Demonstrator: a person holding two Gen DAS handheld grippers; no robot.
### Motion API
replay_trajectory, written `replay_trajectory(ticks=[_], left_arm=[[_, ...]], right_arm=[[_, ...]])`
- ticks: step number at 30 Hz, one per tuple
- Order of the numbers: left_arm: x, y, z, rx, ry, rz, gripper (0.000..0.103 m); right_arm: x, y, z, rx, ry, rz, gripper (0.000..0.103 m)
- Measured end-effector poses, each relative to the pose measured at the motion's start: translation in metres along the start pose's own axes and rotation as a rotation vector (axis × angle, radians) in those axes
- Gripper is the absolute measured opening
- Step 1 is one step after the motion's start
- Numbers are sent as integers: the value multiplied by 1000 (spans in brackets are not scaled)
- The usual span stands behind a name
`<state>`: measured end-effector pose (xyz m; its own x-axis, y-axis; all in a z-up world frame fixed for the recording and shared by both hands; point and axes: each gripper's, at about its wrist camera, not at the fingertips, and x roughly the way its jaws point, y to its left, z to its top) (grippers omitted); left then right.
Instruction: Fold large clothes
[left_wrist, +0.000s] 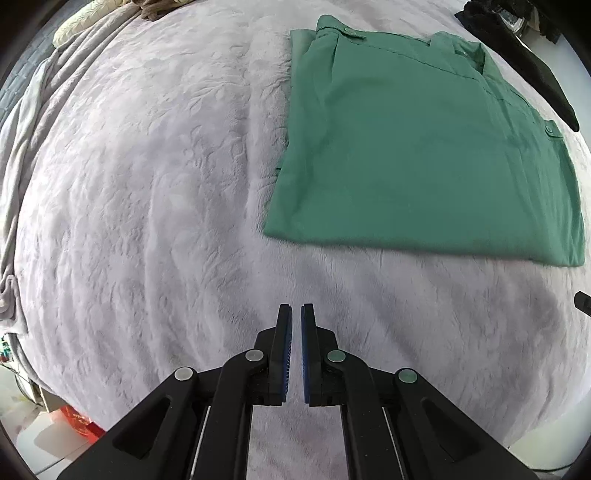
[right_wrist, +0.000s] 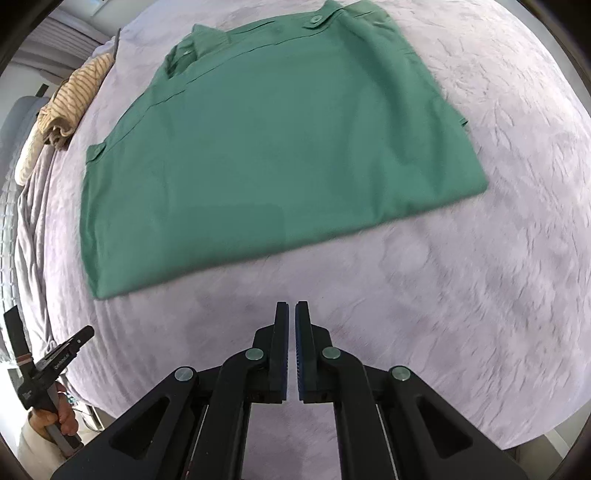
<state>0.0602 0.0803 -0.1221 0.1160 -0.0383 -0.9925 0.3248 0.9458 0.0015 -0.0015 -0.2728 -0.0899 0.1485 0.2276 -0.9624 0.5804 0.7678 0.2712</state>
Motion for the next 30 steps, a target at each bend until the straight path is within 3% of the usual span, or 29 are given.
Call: replay_trajectory(ticks=[6, 7, 8, 9, 11, 19, 20, 21, 23, 30], left_arm=[[-24, 0, -21, 15, -6, -20, 6], [-25, 0, -19, 14, -6, -14, 20], [-28, 2, -22, 12, -7, -8, 45], [-33, -3, -26, 5, -7, -1, 103], [-58, 0, -45, 2, -36, 25, 102], [-85, -3, -50, 22, -66, 30, 102], [-86, -2, -50, 20, -67, 37, 102], [-86, -3, -48, 17, -64, 46, 102], [-84, 0, -45, 15, -46, 41, 102], [-78, 3, -46, 27, -14, 37, 102]], right_arm=[[-1, 17, -6, 1, 4, 2, 4], [-2, 19, -7, 2, 3, 2, 4], [-3, 22, -8, 3, 2, 1, 4], [-4, 24, -9, 2, 0, 1, 4], [-6, 29, -9, -2, -4, 0, 4], [-14, 52, -16, -53, -34, -14, 5], [-16, 56, -16, -64, -41, -16, 20], [-17, 61, -17, -74, -49, -17, 61], [-20, 67, -19, -82, -72, -10, 102], [-15, 85, -27, -130, -66, -2, 103]])
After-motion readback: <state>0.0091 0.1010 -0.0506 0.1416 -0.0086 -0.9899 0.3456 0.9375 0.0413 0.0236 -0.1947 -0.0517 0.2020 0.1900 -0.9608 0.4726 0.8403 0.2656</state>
